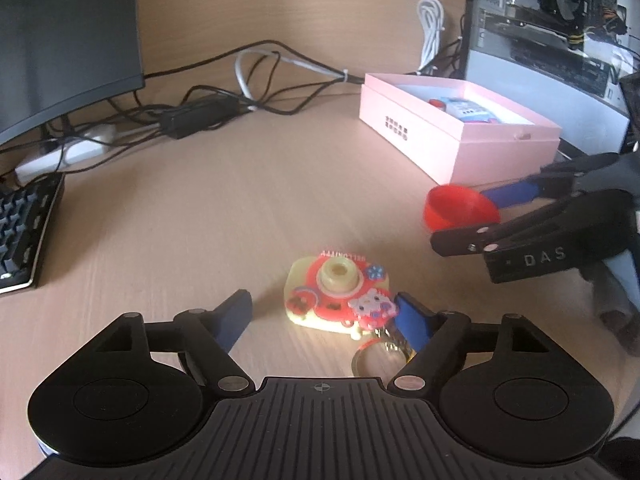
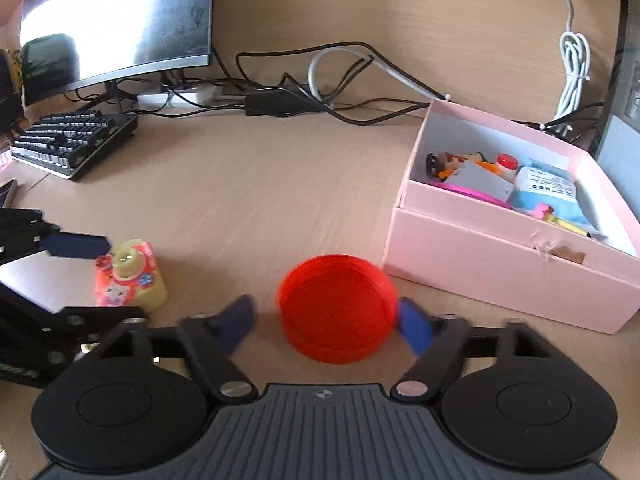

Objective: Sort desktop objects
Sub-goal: 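Close the left gripper on the Hello Kitty keychain while the right gripper grasps the red lid, then carry the keychain and red lid over the pink box and open both grippers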

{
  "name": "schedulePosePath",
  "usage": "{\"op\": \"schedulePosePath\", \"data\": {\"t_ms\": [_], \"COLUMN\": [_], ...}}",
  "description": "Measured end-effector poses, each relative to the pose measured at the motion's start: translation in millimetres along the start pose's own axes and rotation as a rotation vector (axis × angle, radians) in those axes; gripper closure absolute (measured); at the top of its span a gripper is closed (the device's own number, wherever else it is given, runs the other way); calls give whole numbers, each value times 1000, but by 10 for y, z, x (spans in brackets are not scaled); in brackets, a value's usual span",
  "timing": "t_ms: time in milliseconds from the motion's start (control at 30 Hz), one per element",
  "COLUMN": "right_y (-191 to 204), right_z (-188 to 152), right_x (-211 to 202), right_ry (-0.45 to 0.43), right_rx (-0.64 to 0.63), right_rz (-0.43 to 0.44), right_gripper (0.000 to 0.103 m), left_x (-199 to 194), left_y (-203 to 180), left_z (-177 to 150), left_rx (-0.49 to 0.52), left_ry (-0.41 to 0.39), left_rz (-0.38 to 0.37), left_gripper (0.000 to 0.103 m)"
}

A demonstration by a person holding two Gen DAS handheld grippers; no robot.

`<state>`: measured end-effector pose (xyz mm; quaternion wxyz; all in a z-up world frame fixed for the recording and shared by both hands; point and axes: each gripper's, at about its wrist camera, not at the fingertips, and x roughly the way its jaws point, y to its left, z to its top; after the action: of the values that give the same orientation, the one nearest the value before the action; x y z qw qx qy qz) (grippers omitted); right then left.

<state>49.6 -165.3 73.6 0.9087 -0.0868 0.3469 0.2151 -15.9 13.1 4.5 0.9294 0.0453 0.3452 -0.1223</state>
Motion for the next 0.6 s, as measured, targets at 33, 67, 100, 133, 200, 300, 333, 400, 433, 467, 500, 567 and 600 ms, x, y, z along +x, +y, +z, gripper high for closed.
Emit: {"op": "schedulePosePath", "data": {"t_ms": [33, 67, 100, 133, 200, 300, 333, 400, 433, 467, 500, 567, 600], "right_y": [15, 33, 53, 79, 100, 32, 5, -74, -118, -169, -227, -366, -436], "right_z": [-1, -13, -32, -55, -97, -144, -160, -168, -155, -133, -97, -28, 15], "right_x": [-30, -70, -118, -174, -302, -546, -629, -849, -970, -1107, -1221, -1516, -1657], "right_ry": [-4, -6, -12, -18, -24, -28, -32, -50, -69, -95, -122, -191, -226], "right_rx": [-3, -10, -22, -36, -53, -38, -31, -16, -10, -5, 1, 20, 27], "right_rz": [2, -4, -9, -14, -12, 7, 9, 7, 1, -8, -19, -58, -83], "right_gripper": [40, 40, 40, 40, 40, 40, 40, 40, 40, 40, 40, 40, 40], "left_x": [20, 38, 47, 51, 46, -10, -38, -135, -198, -264, -343, -481, -549], "left_y": [-9, -18, -34, -49, -82, -142, -161, -210, -231, -241, -247, -270, -299], "left_z": [13, 27, 34, 34, 32, 28, 28, 47, 84, 142, 229, 422, 545], "left_rx": [4, 8, 12, 18, 31, 41, 40, 45, 45, 37, 24, 17, 24], "left_ry": [0, 0, 1, 0, -4, 0, 1, -13, -27, -42, -64, -123, -161], "left_rz": [1, 3, 2, -1, -2, -13, -22, -35, -45, -59, -77, -94, -96], "left_gripper": [19, 19, 20, 21, 27, 39, 39, 39, 40, 40, 40, 40, 40]}}
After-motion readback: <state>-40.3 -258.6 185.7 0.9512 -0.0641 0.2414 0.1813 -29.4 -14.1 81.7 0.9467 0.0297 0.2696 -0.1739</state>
